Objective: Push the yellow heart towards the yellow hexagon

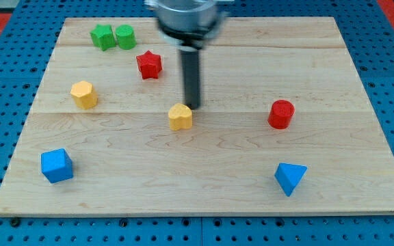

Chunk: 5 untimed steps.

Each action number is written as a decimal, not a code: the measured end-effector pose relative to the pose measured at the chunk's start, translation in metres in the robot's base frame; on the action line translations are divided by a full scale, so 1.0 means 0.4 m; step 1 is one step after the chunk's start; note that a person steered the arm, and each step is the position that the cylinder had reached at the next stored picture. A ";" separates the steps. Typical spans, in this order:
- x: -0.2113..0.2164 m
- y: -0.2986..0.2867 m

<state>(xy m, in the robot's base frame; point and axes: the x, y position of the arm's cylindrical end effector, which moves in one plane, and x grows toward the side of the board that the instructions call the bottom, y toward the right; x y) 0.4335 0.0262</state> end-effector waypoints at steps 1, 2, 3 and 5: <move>0.069 -0.013; 0.080 -0.175; 0.060 -0.254; 0.048 -0.289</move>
